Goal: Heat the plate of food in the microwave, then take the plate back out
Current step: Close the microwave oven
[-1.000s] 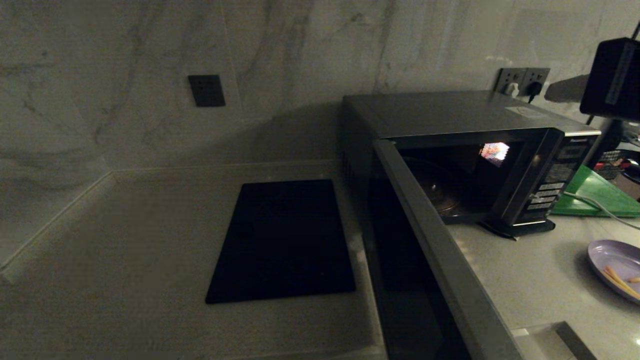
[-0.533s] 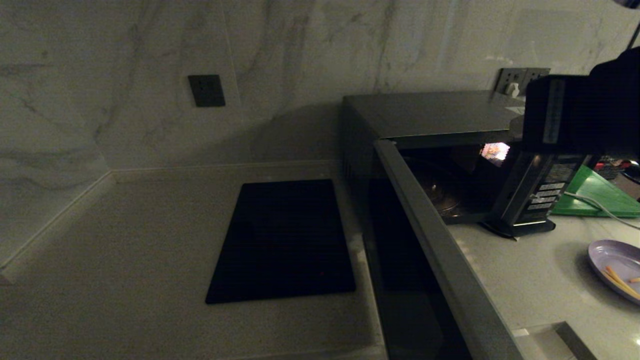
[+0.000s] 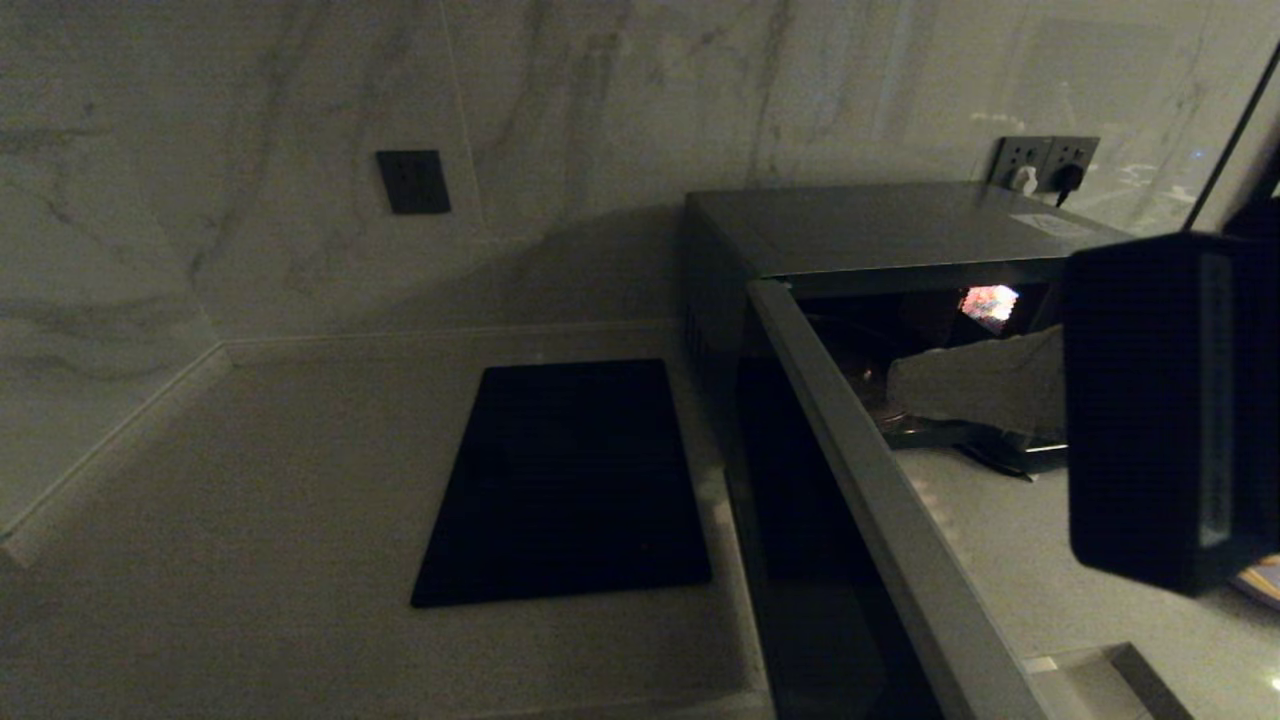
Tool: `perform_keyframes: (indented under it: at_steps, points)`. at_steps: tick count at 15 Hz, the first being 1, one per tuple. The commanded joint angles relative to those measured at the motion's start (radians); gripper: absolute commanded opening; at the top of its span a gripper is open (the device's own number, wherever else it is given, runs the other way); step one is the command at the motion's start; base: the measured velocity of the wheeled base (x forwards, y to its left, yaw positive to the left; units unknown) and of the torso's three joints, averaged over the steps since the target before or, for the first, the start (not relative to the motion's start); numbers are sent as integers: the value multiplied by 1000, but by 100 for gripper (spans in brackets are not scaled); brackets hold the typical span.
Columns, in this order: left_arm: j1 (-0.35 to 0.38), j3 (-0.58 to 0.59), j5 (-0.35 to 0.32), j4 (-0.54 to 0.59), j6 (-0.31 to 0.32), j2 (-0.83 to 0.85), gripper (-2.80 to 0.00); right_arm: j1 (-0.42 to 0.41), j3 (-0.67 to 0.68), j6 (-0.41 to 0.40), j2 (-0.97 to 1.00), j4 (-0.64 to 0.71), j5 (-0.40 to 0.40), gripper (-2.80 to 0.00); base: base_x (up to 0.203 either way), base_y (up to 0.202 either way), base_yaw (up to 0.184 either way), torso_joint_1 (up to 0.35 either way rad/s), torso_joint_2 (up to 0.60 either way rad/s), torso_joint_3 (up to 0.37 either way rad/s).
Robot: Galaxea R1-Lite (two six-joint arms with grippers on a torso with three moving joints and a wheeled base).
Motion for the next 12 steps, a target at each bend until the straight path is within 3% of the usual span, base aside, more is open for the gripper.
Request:
perform_keyframes:
  at_steps: [1,12]
  points:
    - [1,0,0,0,-1,1,-280,27,-2,46,26,55,2,-280,0,0,0,0,0,0]
    - [1,0,0,0,-1,2,-280,17,6,249,65,241,70,-280,0,0,0,0,0,0]
